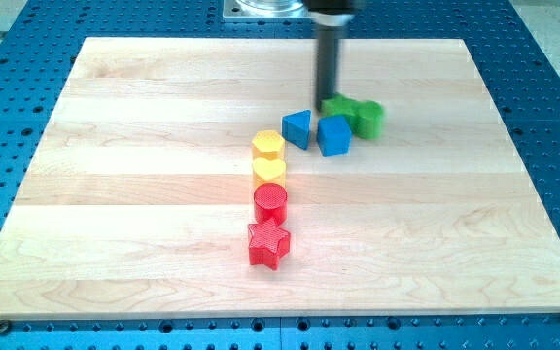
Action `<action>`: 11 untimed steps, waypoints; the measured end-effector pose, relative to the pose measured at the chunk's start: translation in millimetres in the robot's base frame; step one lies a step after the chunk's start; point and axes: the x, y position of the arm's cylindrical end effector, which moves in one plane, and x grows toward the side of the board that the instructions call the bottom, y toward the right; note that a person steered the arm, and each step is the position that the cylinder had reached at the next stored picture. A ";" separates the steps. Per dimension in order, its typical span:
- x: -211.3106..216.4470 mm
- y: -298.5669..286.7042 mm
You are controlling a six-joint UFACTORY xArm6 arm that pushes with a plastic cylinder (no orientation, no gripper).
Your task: Move the blue blocks towards the bottom of the green star
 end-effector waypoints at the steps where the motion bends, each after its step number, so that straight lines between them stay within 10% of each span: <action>1: -19.6 -27.1; 3: 12.9 -146.5; 5: 53.0 -7.9; 11: 106.2 -94.2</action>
